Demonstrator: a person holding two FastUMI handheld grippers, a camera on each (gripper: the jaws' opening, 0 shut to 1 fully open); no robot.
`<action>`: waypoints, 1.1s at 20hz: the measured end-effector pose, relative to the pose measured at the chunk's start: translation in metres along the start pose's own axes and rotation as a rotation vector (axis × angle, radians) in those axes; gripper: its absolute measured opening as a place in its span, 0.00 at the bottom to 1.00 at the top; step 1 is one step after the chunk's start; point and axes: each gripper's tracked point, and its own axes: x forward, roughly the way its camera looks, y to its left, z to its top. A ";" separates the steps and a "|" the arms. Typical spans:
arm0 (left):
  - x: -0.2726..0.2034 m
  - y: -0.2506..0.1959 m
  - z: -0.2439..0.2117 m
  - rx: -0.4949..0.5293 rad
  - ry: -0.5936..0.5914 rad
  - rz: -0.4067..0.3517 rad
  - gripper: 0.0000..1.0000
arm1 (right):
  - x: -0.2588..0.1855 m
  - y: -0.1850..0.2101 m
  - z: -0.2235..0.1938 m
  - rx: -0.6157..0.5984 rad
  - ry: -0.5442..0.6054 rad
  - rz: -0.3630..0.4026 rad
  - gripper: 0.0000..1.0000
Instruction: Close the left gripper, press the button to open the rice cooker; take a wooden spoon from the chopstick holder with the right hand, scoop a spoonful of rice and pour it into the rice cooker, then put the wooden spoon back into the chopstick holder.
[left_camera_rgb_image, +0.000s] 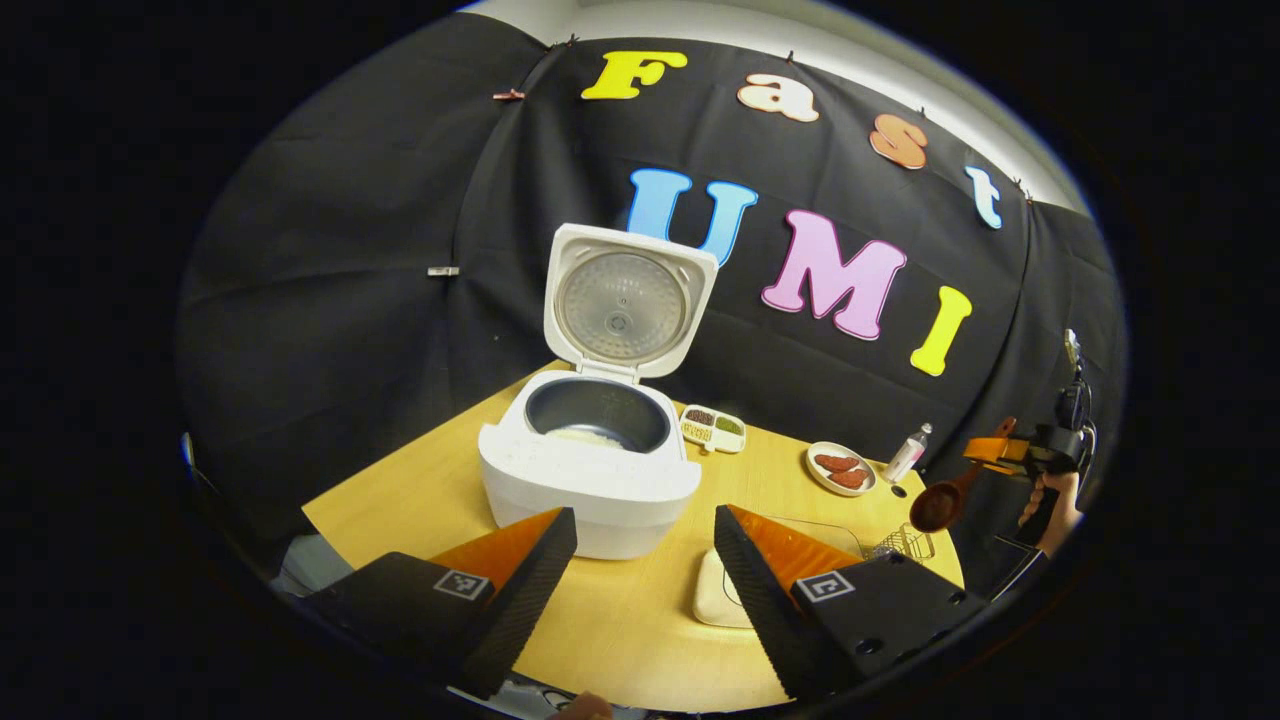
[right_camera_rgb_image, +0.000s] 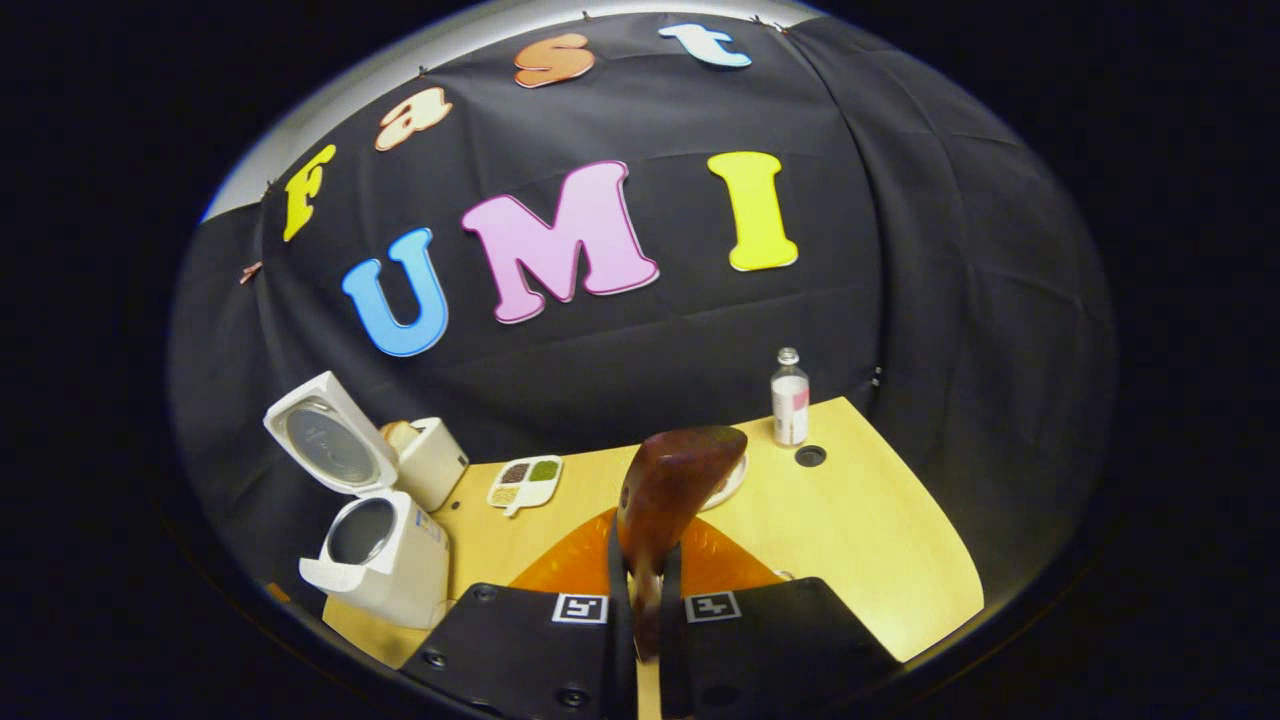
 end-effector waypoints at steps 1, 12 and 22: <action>-0.004 0.005 0.003 0.024 -0.009 -0.003 0.95 | -0.004 0.015 -0.003 -0.012 -0.002 0.018 0.13; -0.019 0.036 -0.012 0.103 0.040 -0.082 0.95 | -0.005 0.101 -0.070 -0.101 0.013 0.053 0.13; -0.006 0.053 -0.040 0.108 0.104 -0.116 0.95 | 0.020 0.089 -0.155 -0.230 0.047 -0.023 0.13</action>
